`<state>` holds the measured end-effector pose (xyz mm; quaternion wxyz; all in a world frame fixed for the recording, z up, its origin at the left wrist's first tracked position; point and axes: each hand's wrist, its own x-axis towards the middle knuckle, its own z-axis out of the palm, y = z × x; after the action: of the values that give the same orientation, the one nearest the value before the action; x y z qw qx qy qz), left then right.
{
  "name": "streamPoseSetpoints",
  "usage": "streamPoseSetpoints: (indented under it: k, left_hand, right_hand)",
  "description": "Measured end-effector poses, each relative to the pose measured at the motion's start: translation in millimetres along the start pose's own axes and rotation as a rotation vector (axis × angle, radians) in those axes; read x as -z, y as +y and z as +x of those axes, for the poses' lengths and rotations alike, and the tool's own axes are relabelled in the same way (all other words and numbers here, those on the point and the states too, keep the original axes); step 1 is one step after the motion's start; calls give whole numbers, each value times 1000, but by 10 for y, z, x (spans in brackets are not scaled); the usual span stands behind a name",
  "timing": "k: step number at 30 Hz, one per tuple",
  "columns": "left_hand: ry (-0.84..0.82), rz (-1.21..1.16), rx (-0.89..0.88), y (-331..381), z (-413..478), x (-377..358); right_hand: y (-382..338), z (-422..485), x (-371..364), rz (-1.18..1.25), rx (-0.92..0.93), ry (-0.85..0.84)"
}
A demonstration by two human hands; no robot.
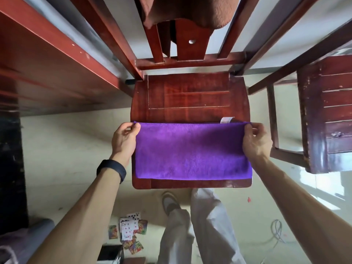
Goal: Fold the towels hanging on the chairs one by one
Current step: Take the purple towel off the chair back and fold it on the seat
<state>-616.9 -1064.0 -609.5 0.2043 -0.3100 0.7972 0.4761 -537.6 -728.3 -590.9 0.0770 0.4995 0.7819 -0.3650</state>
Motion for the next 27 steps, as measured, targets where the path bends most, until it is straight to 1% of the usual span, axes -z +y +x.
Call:
streamPoseSetpoints:
  k: [5, 9, 14, 16, 17, 18, 19, 20, 21, 22, 23, 24, 25, 26, 27]
  left_hand:
    - [118, 268, -42, 65, 21, -155]
    - [167, 393, -63, 83, -18, -213]
    - [177, 625, -191, 81, -118, -229]
    - [213, 671, -243, 56, -192, -261]
    - [263, 711, -291, 7, -233, -276]
    - [319, 799, -368, -48, -300, -291]
    - [362, 881, -471, -117, -384, -319]
    - [347, 932, -596, -185, -478, -373]
    - [275, 969, -718, -258, -577, -451]
    - [181, 996, -802, -330, -668, -542]
    - [100, 1013, -836, -389, -733, -627]
    - [55, 1023, -815, -443, -755, -692]
    - [46, 1022, -756, -501, -731, -726]
    - [56, 1014, -693, -554, -679, -734]
    - [63, 1018, -659, -610, -619, -720]
  right_hand:
    - [-27, 39, -51, -46, -27, 23]
    - [-23, 69, -65, -76, -12, 42]
    - [30, 126, -82, -129, -10, 59]
    - [88, 102, -75, -126, -25, 97]
    - [126, 63, -78, -124, -13, 142]
    - [167, -6, -91, -122, 30, 203]
    - [205, -119, -127, -129, 113, 263]
    - [235, -274, -187, -153, 229, 295]
    - [254, -463, -264, -185, 366, 278]
    - [283, -639, -362, -240, 513, 206]
    - [318, -784, -471, -328, 653, 110]
    - [356, -851, -565, -443, 771, 20]
    - [387, -814, -620, -555, 835, -45]
    - [416, -677, -639, -638, 828, -67]
    - [439, -502, -617, -692, 779, -61]
